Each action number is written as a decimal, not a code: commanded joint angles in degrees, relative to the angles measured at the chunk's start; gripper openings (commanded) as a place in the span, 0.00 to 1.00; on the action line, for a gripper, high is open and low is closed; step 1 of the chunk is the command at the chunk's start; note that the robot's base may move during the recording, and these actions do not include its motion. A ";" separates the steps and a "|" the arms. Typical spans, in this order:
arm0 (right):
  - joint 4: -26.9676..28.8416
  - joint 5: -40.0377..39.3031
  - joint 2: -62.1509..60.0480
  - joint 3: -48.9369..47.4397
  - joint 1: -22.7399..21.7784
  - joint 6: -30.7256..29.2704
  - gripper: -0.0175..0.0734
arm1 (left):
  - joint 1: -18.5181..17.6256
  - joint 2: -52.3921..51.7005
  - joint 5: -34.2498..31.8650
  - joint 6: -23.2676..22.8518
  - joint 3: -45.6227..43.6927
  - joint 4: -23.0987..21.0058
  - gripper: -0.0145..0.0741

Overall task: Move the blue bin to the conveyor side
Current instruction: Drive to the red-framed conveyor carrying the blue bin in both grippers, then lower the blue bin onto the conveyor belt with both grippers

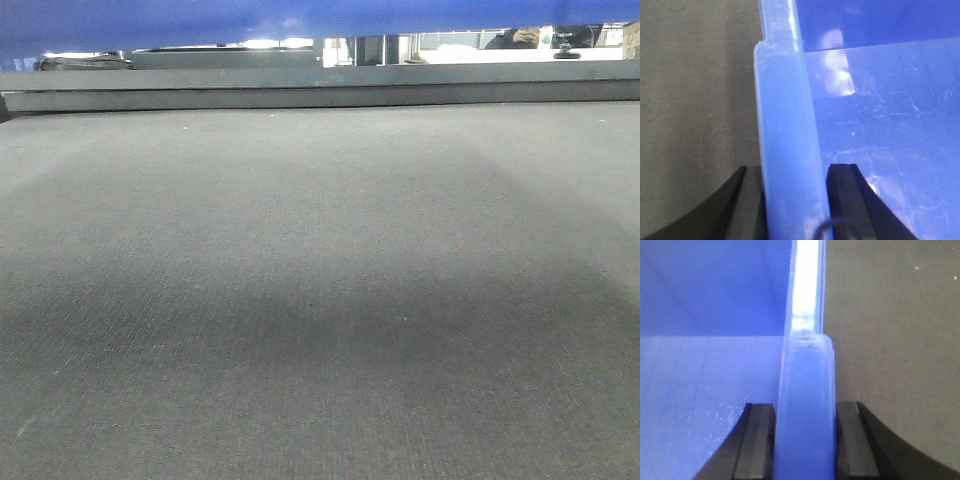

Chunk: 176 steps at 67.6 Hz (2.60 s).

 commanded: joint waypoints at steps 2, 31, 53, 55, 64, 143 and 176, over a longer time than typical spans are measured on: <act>0.77 -10.91 -1.13 -1.01 0.10 -0.71 0.11 | -0.70 -1.14 -4.39 0.59 -0.99 -3.37 0.15; 0.77 -10.91 -1.13 -1.01 0.10 -0.71 0.11 | -0.70 -1.14 -4.39 0.59 -0.99 -3.37 0.15; 0.77 -10.91 -1.13 -1.01 0.10 -0.71 0.11 | -0.70 -1.14 -4.39 0.59 -0.99 -3.37 0.15; 0.77 -10.91 -1.13 -1.01 0.10 -0.71 0.11 | -0.70 -1.14 -4.39 0.59 -0.99 -3.37 0.15; 1.38 -11.15 -1.13 -1.01 0.10 -0.71 0.11 | -0.70 -1.14 -5.62 0.59 -0.99 -3.39 0.15; 5.89 -10.58 27.66 -0.80 -12.10 -7.35 0.11 | -1.92 29.52 -12.90 0.98 -5.50 -4.91 0.26; 5.65 -10.23 25.42 -0.80 -12.10 -7.66 0.81 | -1.92 25.56 -11.15 0.98 -5.50 -3.61 0.83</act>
